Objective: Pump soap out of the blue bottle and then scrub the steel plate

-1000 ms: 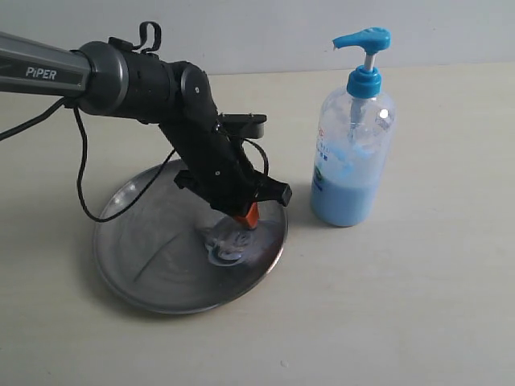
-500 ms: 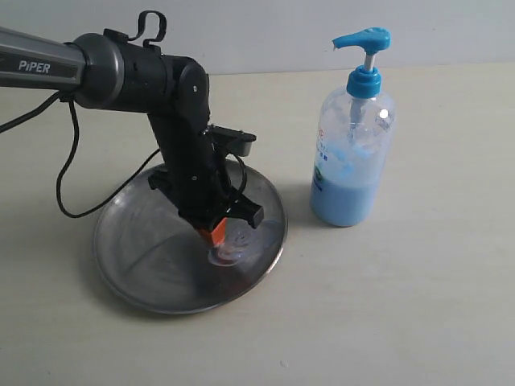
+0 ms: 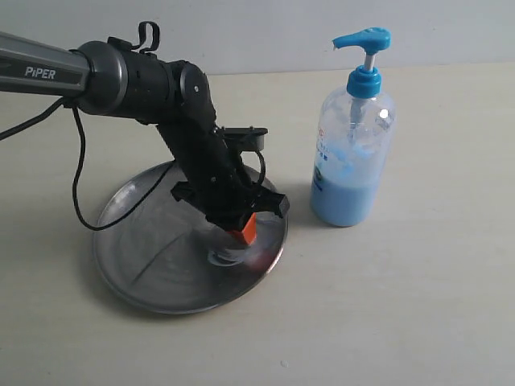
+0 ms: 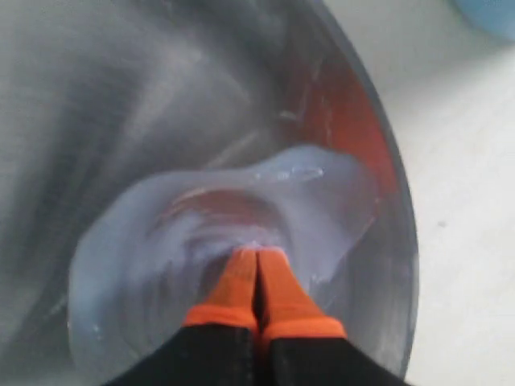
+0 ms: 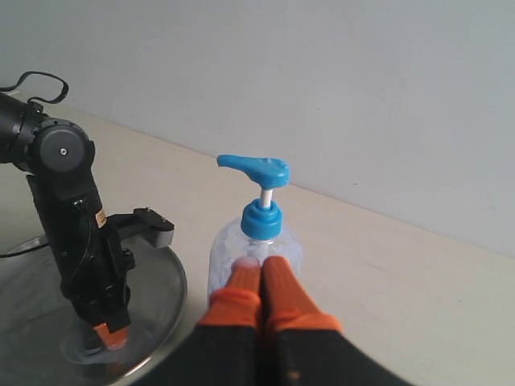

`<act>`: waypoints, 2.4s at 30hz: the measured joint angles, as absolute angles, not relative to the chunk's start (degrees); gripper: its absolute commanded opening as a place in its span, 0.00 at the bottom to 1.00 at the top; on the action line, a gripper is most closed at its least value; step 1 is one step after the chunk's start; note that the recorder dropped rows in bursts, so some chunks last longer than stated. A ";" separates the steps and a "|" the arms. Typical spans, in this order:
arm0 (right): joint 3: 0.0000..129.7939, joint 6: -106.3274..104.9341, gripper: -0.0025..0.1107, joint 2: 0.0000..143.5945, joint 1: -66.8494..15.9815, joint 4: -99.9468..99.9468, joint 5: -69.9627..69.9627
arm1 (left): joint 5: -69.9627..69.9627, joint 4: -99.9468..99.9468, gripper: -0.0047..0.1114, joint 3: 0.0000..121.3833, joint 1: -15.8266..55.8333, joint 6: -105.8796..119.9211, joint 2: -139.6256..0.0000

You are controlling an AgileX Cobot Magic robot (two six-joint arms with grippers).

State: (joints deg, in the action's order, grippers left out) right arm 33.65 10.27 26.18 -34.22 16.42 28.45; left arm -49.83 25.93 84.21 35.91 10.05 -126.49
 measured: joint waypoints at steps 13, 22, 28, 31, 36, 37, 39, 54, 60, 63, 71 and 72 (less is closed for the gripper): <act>33.65 10.27 0.02 26.18 -34.22 16.42 28.45 | -47.87 16.51 0.04 84.42 35.91 7.71 -126.30; 33.65 10.27 0.02 26.18 -34.22 16.42 28.45 | -53.02 17.35 0.04 84.42 35.91 7.44 -126.16; 33.65 10.27 0.02 26.18 -34.22 16.42 28.45 | -52.73 19.43 0.04 84.14 35.91 7.40 -125.67; 33.65 10.27 0.02 26.18 -34.22 16.42 28.45 | -51.59 19.05 0.04 83.63 35.91 6.76 -124.66; 33.65 10.27 0.02 26.18 -34.22 16.42 28.45 | -48.68 18.83 0.04 83.64 35.91 6.15 -120.39; 33.65 10.27 0.02 26.18 -34.22 16.42 28.45 | -48.07 18.83 0.04 83.64 35.91 6.06 -119.55; 33.65 10.27 0.02 26.18 -34.22 16.42 28.45 | -47.18 18.83 0.04 83.64 35.91 5.94 -117.51; 33.65 10.27 0.02 26.18 -34.22 20.82 28.45 | -46.22 18.72 0.04 82.08 35.91 5.76 -100.46; 33.65 10.16 0.02 26.18 -34.22 21.58 28.67 | -44.13 18.37 0.04 74.54 35.91 5.76 -91.47; 33.65 10.16 0.02 26.18 -34.22 22.19 28.78 | -42.89 18.18 0.04 70.76 35.91 5.76 -86.55; 33.65 10.16 0.02 26.18 -34.22 22.38 28.78 | -40.69 17.07 0.04 64.96 35.91 5.76 -75.70; 33.65 10.16 0.02 26.18 -34.22 22.38 28.78 | -40.42 17.07 0.04 64.35 35.91 5.76 -74.54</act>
State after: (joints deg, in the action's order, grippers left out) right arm 33.65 10.16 26.18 -34.22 22.38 28.78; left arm -40.42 17.07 64.35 35.91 5.76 -74.54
